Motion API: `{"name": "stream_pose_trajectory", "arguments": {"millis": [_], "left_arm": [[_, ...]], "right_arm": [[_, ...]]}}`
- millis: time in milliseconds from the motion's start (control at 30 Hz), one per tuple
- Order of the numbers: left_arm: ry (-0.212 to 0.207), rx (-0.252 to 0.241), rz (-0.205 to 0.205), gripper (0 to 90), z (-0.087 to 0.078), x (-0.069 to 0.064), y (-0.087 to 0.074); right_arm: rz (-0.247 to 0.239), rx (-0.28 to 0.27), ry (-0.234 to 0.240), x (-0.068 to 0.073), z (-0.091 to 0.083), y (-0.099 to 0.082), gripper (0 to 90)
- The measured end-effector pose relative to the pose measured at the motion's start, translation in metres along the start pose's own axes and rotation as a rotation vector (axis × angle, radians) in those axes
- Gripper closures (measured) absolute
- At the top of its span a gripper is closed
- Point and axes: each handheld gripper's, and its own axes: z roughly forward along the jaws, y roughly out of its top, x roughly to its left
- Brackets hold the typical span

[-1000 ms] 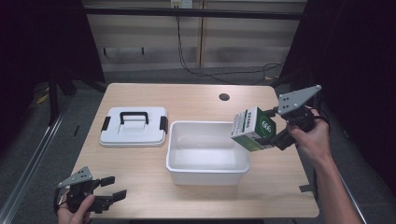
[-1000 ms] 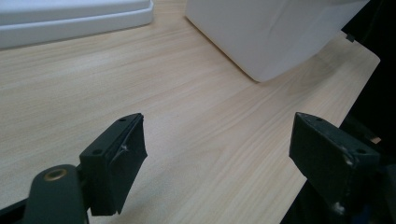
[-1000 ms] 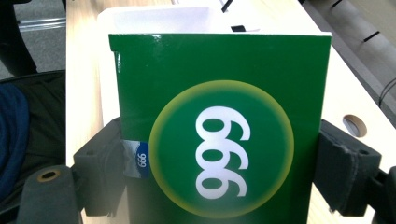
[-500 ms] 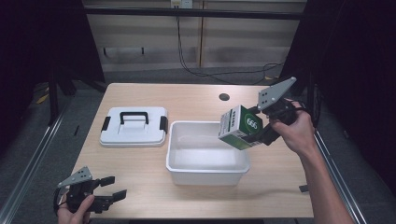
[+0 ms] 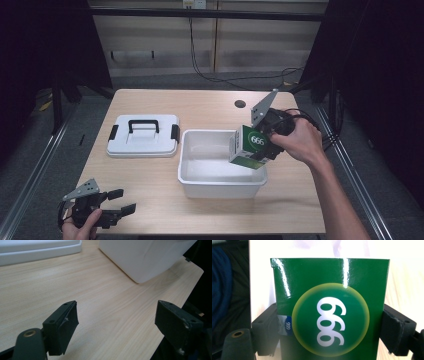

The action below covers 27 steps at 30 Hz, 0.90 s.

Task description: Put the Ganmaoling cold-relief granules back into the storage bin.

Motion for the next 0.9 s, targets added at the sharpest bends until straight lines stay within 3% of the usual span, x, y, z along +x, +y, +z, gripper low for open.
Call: {"name": "stream_pose_trajectory", "arguments": {"millis": [367, 500, 667, 900], "left_arm": [[-0.002, -0.001, 0.001, 18.6, 0.000, 0.000, 0.000], [-0.003, 0.000, 0.001, 18.6, 0.000, 0.000, 0.000], [-0.003, 0.000, 0.000, 18.6, 0.000, 0.000, 0.000], [-0.003, 0.000, 0.000, 18.6, 0.000, 0.000, 0.000]], "right_arm": [[-0.046, 0.098, 0.036, -0.009, 0.019, 0.012, 15.8], [-0.044, 0.128, 0.052, -0.011, 0.027, 0.015, 15.7], [-0.036, 0.206, 0.064, -0.013, 0.037, 0.016, 15.6], [-0.049, 0.237, 0.077, -0.016, 0.048, 0.018, 15.7]]}}
